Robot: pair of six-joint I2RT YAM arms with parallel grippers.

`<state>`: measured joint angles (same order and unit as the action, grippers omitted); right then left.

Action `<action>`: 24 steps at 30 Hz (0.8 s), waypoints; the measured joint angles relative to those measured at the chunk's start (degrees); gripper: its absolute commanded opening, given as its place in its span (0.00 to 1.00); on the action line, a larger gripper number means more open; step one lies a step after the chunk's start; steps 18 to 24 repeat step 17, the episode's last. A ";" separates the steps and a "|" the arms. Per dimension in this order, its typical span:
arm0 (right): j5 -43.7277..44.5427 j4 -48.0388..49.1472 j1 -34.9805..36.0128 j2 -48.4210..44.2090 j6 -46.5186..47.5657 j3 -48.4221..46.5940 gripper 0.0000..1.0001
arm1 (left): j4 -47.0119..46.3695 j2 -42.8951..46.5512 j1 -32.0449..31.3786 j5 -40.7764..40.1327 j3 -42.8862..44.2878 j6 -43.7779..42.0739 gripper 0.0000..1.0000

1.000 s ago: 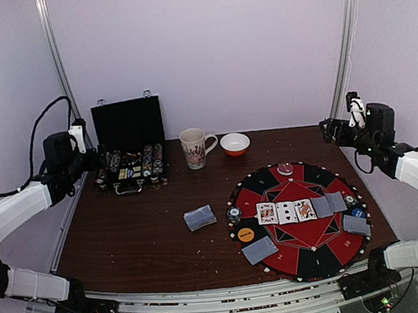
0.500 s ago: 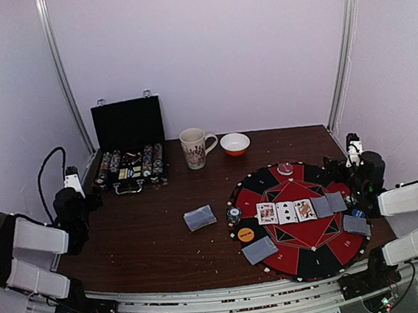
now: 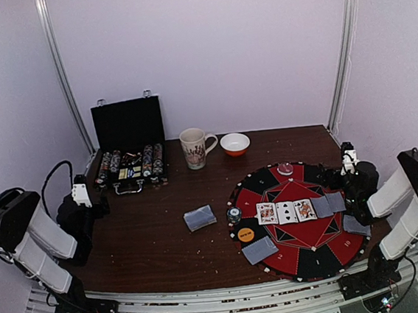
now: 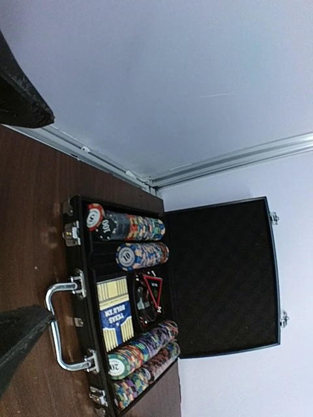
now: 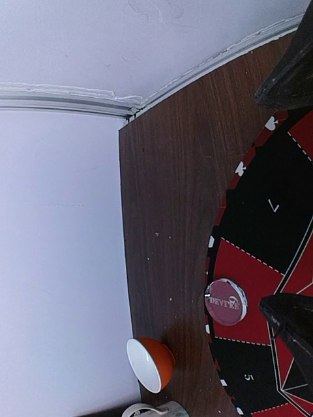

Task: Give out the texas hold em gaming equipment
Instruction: Reset both arms

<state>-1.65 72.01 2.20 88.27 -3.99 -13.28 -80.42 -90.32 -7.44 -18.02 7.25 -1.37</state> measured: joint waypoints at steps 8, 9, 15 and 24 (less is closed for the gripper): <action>-0.31 2.69 -0.35 0.59 -0.02 0.31 1.00 | 1.62 0.02 0.57 4.13 2.95 -0.90 0.98; -0.22 2.82 -0.35 0.59 -0.04 0.31 1.00 | 1.77 0.02 0.61 4.31 2.95 -0.94 0.98; -0.07 3.26 -0.35 0.59 -0.04 0.31 1.00 | 2.01 0.02 0.66 4.90 2.95 -1.03 0.98; -0.07 3.26 -0.35 0.59 -0.02 0.31 1.00 | 2.01 0.02 0.66 4.98 2.95 -1.09 0.98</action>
